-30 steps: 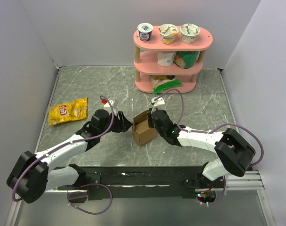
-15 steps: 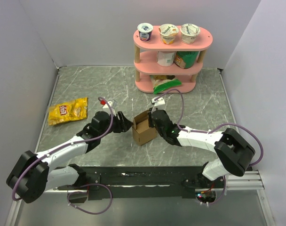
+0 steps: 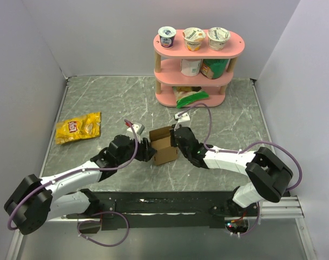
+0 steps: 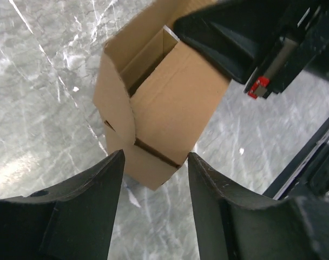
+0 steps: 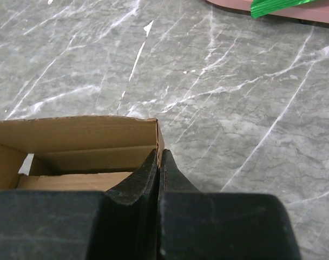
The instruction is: Fold the paper box
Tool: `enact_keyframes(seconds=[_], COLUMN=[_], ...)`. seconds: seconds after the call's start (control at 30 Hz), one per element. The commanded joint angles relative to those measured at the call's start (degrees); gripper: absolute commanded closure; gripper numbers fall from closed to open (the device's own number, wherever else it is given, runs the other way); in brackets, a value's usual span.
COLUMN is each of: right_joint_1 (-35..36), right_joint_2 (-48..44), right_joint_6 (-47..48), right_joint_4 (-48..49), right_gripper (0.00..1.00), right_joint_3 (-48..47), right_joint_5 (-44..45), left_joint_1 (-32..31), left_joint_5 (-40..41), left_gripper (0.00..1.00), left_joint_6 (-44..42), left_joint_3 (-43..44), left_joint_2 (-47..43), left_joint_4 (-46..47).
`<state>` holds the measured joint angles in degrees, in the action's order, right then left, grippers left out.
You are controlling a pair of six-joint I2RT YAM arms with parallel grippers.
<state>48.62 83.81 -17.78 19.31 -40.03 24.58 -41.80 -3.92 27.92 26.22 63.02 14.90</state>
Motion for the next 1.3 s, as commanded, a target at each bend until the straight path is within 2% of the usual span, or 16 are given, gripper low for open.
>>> enact_keyframes(seconds=[0.0,0.1,0.27,0.47,0.57,0.7,0.73,0.8,0.97,1.27], right_joint_1=[0.6,0.51,0.42,0.42,0.51,0.42,0.51,0.42,0.51,0.6], right_joint_2=[0.48,-0.58,-1.01,-2.16,-2.16,-2.34,-2.42,-2.42,-2.6,-2.16], right_joint_6=[-0.42,0.82,0.99,-0.06,-0.15,-0.68,-0.68,-0.94,-1.55,-1.64], right_joint_4=[0.01,3.18,2.05,2.84,2.4,1.87,1.78,1.43,0.82,1.34], right_gripper=[1.0,1.0,1.0,1.0,1.0,1.0,1.0,1.0,1.0,1.0], right_joint_3=[3.2,5.84,6.28,8.13,7.78,7.69,7.6,7.42,7.25,7.34], right_joint_5=[-1.72,-3.48,-1.91,-0.41,0.21,0.73,0.82,0.82,1.26,1.17], left_joint_1=[-0.56,-0.56,-0.56,-0.47,-0.39,-0.3,-0.39,-0.39,-0.39,-0.39], left_joint_5=[0.06,0.58,2.95,8.4,9.9,7.01,6.39,5.6,4.37,1.99], left_gripper=[0.45,0.45,0.43,0.32,0.34,0.43,0.5,0.57,0.63,0.65], left_joint_6=[-5.77,-6.48,-5.87,-1.3,0.73,1.52,1.61,1.96,2.92,4.07], left_joint_3=[-0.81,-1.96,-1.61,-0.82,0.05,5.32,6.21,8.32,9.9,7.97], left_joint_2=[-2.29,-3.08,-5.36,-14.5,-17.93,-12.34,-10.92,-7.24,-3.61,-0.62], left_joint_4=[0.92,1.54,0.05,-3.56,-3.91,-7.51,-8.3,-9.0,-8.05,-4.18])
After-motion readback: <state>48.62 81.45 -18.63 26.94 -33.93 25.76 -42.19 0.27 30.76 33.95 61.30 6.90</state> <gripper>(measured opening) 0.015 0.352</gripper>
